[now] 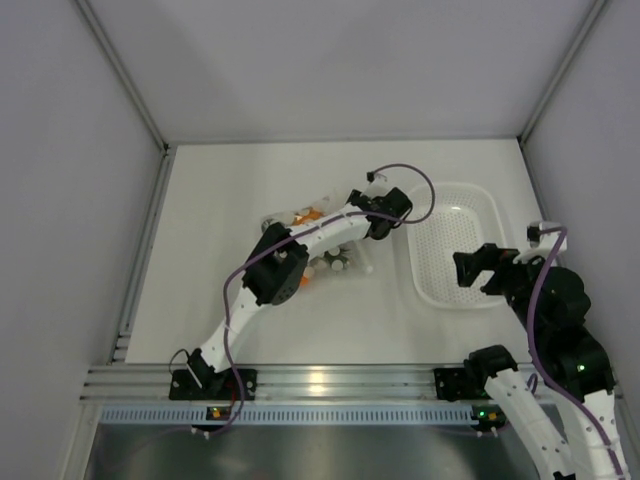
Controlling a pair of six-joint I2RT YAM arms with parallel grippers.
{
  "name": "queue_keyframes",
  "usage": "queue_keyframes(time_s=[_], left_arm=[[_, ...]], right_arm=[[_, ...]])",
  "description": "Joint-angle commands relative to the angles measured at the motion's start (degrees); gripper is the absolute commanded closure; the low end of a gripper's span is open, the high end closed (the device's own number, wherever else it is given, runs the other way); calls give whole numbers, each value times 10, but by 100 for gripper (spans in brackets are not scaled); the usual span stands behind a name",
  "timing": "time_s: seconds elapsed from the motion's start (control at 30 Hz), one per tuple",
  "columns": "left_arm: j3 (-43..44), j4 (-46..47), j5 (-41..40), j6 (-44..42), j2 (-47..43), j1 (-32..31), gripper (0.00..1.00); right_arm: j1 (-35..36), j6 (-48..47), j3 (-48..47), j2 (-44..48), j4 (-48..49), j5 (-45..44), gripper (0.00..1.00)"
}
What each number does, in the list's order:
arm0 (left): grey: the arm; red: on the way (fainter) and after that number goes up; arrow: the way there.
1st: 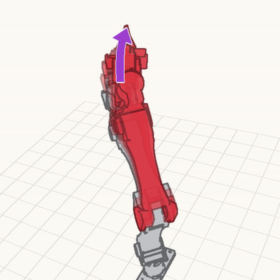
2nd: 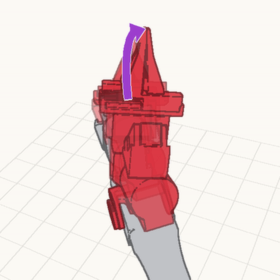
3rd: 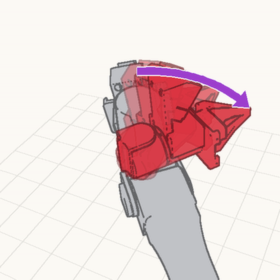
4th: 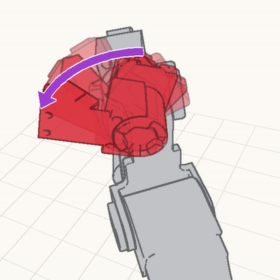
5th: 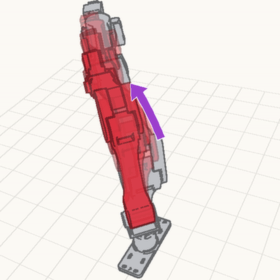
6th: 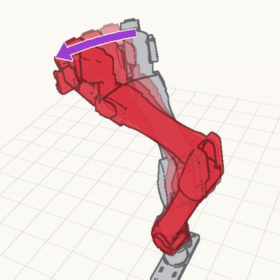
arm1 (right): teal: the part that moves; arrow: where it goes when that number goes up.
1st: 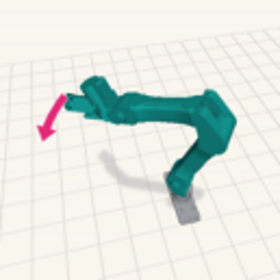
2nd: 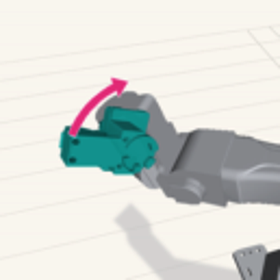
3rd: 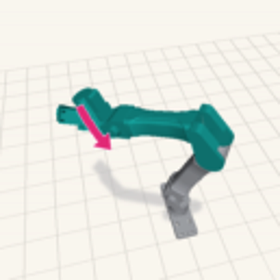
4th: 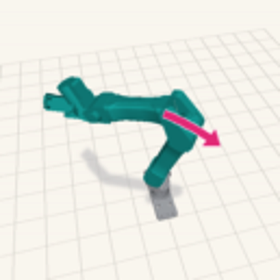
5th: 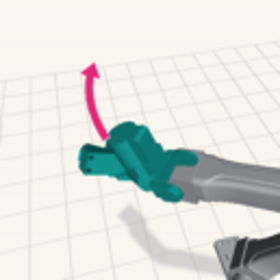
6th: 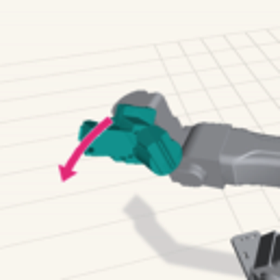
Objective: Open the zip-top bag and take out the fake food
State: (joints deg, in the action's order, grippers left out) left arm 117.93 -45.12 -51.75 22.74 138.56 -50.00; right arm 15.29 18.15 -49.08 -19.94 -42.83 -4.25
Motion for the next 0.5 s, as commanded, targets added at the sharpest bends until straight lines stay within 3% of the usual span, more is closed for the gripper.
queue_keyframes(time_s=[0.0,0.07,0.2,0.47], left_arm=[[-5,2,8,9,5,9,66],[-6,2,10,13,2,10,72],[-9,2,17,21,-10,10,99],[-55,5,22,77,-107,29,100]], right_arm=[[5,5,-1,-9,24,9,0],[5,6,-1,-9,27,9,1],[5,6,5,-17,33,15,1],[4,-10,24,-48,79,139,1]])
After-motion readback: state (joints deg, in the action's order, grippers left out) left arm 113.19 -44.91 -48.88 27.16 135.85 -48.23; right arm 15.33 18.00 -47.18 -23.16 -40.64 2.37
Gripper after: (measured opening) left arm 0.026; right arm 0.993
